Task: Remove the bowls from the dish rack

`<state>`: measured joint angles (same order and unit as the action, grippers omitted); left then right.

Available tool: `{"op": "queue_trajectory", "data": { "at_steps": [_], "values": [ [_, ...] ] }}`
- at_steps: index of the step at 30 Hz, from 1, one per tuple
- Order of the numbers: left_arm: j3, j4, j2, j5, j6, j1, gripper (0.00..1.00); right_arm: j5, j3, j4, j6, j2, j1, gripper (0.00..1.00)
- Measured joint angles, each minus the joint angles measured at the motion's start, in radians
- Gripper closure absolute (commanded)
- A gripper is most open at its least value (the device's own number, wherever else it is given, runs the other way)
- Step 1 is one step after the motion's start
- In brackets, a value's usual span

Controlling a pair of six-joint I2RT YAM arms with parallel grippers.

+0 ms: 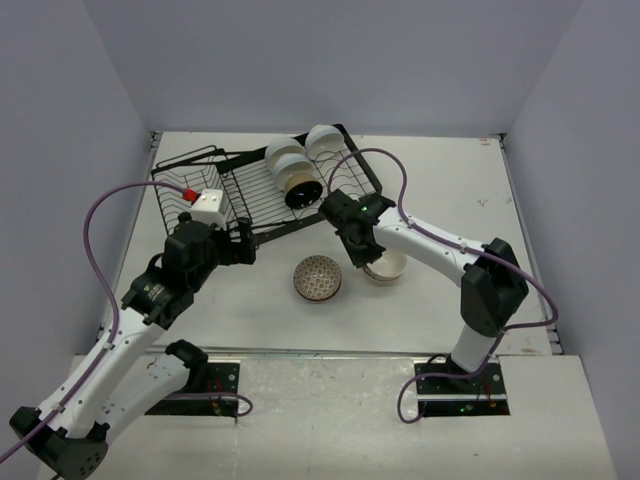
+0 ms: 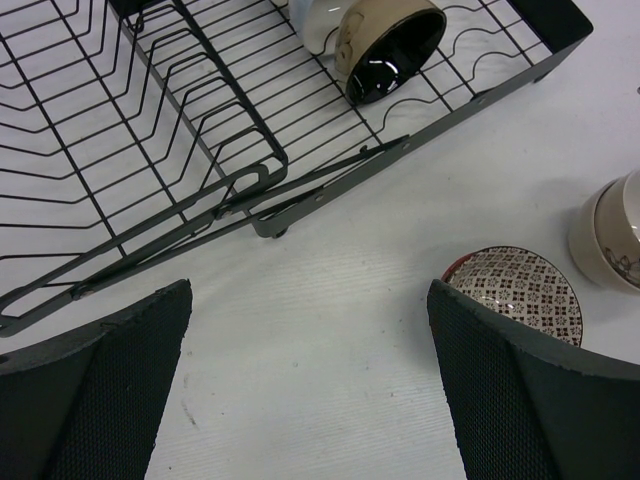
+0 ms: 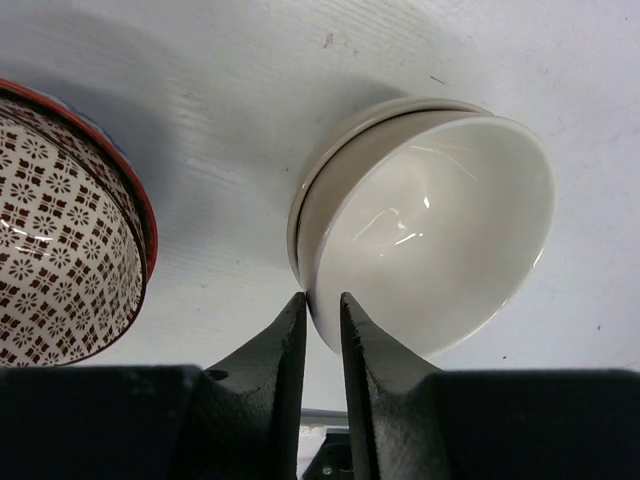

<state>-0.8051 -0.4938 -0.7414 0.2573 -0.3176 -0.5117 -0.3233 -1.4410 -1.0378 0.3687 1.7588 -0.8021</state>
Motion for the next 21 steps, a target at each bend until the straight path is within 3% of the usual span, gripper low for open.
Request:
{"op": "queue_trajectory", "data": {
  "at_steps": [5, 8, 17, 21],
  "values": [
    [0.0, 0.0, -0.003, -0.001, 0.0, 0.0, 0.0, 0.023, 0.034, 0.018, 0.005, -0.027, -0.002, 0.96],
    [0.0, 0.0, -0.003, -0.002, 0.0, 0.0, 0.0, 0.031, 0.056, 0.04, 0.004, -0.027, -0.003, 1.0],
    [0.0, 0.0, -0.003, -0.009, 0.0, 0.0, 0.0, 0.031, 0.067, 0.058, 0.004, -0.026, -0.003, 1.0],
    [0.0, 0.0, -0.003, -0.011, 0.0, 0.0, 0.0, 0.029, 0.067, 0.056, 0.006, -0.027, -0.003, 0.82]
  ]
}}
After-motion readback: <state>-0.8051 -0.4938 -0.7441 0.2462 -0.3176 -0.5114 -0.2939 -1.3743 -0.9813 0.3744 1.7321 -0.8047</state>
